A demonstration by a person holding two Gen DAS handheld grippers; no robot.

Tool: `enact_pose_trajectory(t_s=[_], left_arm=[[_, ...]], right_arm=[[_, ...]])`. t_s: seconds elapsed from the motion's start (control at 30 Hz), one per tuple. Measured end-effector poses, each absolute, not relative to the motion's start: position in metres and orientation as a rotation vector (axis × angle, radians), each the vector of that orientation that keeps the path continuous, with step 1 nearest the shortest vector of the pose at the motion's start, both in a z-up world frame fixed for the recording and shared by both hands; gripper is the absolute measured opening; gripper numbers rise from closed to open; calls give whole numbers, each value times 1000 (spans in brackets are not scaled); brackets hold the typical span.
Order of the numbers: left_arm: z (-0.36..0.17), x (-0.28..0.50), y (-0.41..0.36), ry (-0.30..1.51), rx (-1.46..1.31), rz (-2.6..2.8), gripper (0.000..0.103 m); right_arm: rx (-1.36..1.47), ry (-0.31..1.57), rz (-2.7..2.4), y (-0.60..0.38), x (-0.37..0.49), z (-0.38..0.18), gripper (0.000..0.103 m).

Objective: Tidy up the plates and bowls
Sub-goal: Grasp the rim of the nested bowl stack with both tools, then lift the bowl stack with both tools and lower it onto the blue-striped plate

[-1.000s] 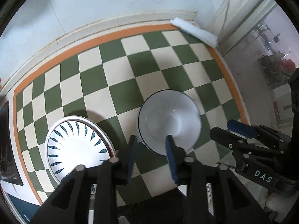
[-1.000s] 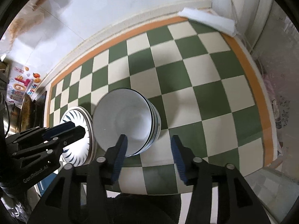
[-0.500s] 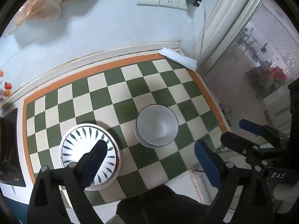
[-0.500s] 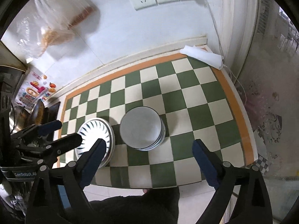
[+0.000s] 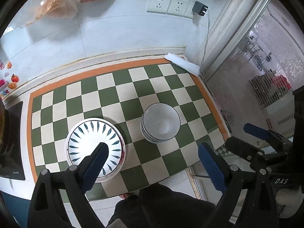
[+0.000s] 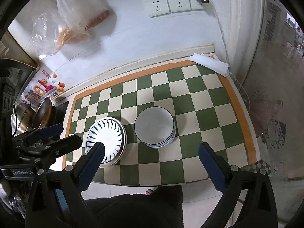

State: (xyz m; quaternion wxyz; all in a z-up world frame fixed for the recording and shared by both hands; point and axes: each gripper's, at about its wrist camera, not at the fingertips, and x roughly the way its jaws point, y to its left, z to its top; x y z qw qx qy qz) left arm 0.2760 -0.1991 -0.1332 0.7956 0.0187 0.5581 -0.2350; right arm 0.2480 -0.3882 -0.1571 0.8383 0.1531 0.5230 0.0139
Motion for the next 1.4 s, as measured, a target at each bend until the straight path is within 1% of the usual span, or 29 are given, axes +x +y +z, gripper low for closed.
enact_pose_trajectory(t_s=[0.17,0.3,0.43,0.53,0.8,0.83,0.9,0.93,1.03,1.07,1.2,1.23,1.3,1.33,1.37,1.4], left_arm=[[-144,285,-200,1220,27,-499,97],[-167,303,-203,1255,34,-467,97],[-199,330,-209,1309,18,-442,97],[-223,350,-214,1353,6,-423,96],[-310,404,-240,1572,-33,-436,96],[-317,407,-243,1592,-41,-441,96],[-339,413,-249,1652,-65,-465,90],[-347,415,-252,1676,-71,-476,89],[-368,417,-259,1737,-89,-507,89],[-374,417,-260,1760,-106,-524,86],[-397,417,-258,1829,-174,-532,75],[-401,416,-257,1842,-185,-535,74],[-405,416,-254,1852,-246,-556,72],[-404,415,-253,1846,-259,-559,71],[-403,415,-253,1835,-273,-575,65],[-402,415,-252,1831,-294,-586,56]], right_arm=[[346,1123,44,-389,258,-171,101],[374,1143,67,-395,275,-194,101],[450,1169,93,-406,297,-230,101],[497,1215,89,-416,315,-267,101],[646,1338,120,-435,353,-357,101],[666,1353,120,-438,357,-367,101],[700,1375,134,-440,362,-385,100],[721,1384,137,-442,364,-393,100],[798,1386,177,-446,370,-413,100],[831,1384,191,-447,371,-419,99],[973,1399,247,-453,373,-450,83],[991,1417,258,-453,374,-456,81],[1036,1432,282,-452,373,-468,73],[1063,1437,303,-451,373,-473,70],[1081,1433,309,-452,373,-476,68],[1087,1426,315,-454,372,-477,67]])
